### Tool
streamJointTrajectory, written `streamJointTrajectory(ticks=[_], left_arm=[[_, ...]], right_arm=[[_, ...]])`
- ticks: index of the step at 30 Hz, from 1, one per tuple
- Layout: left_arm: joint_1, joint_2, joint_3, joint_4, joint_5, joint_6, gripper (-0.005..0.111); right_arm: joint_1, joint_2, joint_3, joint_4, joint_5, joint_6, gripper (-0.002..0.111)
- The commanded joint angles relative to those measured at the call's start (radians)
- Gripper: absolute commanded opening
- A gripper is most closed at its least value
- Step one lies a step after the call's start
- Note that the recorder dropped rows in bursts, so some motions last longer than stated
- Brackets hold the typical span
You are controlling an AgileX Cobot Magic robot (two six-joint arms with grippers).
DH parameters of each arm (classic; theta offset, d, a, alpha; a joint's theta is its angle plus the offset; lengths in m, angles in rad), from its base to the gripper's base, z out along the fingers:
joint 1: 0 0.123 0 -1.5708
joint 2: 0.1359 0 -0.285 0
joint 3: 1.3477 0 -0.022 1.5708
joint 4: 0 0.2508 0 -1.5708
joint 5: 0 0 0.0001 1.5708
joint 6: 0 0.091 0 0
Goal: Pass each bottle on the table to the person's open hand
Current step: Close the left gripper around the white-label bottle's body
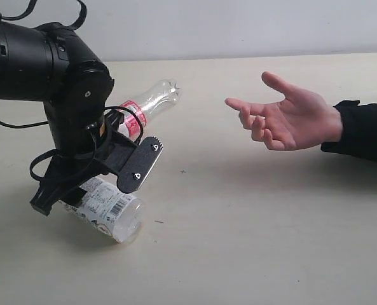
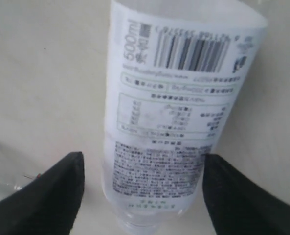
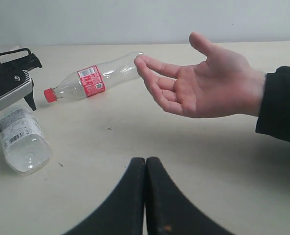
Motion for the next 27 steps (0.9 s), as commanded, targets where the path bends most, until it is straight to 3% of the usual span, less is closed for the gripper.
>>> streamJointTrajectory(ticks=[1,4,9,27], left_arm=[[-0.017,0.006,0.004,-0.02,0.003,-0.004,0.067],[-0.019,0.006,0.004,-0.02,0.015,-0.01,0.067],[-0.019,0.006,0.004,-0.022,0.024,-0.128,0.079],[-0.019,0.064,0.004,-0.095,-0.059,-0.17,0.078]], right_arm=[[0.0,-0.003,0.005,0.003,-0.013,-0.001,0.0],[0.0,-0.003,0.005,0.003,-0.013,-0.001,0.0],[0.0,-0.003,0.005,0.003,-0.013,-0.001,0.0],[0.0,-0.003,0.005,0.003,-0.013,-0.001,0.0]])
